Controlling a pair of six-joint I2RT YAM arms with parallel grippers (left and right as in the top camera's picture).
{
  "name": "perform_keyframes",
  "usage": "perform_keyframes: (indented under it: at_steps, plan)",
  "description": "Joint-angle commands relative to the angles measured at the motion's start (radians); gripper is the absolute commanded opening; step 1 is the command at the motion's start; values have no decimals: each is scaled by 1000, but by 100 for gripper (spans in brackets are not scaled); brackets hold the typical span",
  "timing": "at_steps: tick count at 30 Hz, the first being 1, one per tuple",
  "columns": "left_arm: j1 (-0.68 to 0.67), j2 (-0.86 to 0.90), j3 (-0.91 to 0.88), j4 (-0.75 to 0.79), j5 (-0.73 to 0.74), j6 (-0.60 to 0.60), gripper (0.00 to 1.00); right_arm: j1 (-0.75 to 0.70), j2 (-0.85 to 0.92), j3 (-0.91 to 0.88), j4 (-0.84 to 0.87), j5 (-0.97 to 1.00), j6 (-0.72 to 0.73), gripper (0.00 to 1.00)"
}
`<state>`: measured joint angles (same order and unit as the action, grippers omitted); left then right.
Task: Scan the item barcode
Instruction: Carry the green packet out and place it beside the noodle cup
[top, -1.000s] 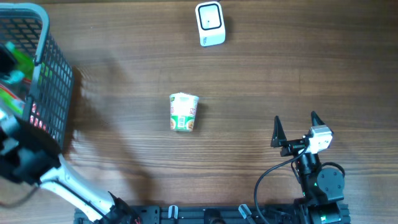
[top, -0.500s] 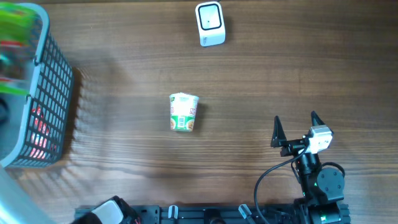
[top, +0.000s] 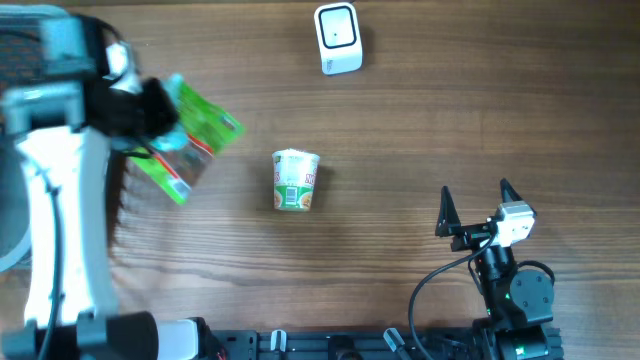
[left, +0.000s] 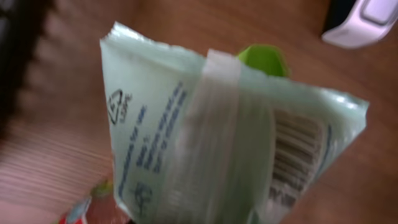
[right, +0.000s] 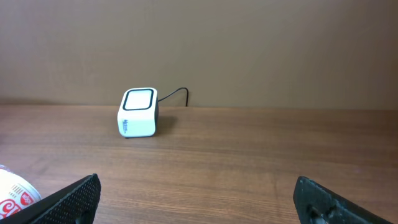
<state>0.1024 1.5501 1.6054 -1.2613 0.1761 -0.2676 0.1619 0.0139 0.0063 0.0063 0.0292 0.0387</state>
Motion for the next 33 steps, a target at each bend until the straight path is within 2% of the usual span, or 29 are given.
perform_keyframes:
  at_steps: [1,2,8,12,21,24,25,26,28,30,31,33]
  plan:
    - [-29,-8,-275,185,-5,-88,4,-5,-6,-1,2,-12,-10,100]
    - [-34,-8,-375,278,-5,-116,4,-5,-6,-1,2,-12,-10,100]
    - [-65,-7,-712,637,53,-230,4,-5,-6,-1,2,-12,-10,100]
    - [-121,-7,-786,724,60,-274,4,-5,-6,-1,2,-12,-10,100]
    - [-299,37,-792,850,55,-417,4,-5,-6,-1,2,-12,-10,100]
    - [-336,71,-792,898,56,-430,5,-5,-6,-1,2,-12,-10,100]
    - [-346,71,-792,910,60,-430,13,-5,-6,-1,2,-12,-10,100]
    - [-352,66,-785,909,61,-429,31,-5,-6,-1,2,-12,-10,100]
    - [-353,55,-748,858,58,-412,47,-5,-6,-1,2,-12,-10,100]
    - [-353,36,-690,772,25,-376,72,-5,-6,-1,2,-12,-10,100]
    - [-354,31,-670,746,19,-352,75,-5,-6,-1,2,-12,-10,100]
    - [-354,28,-636,700,13,-311,73,-5,-6,-1,2,-12,-10,100]
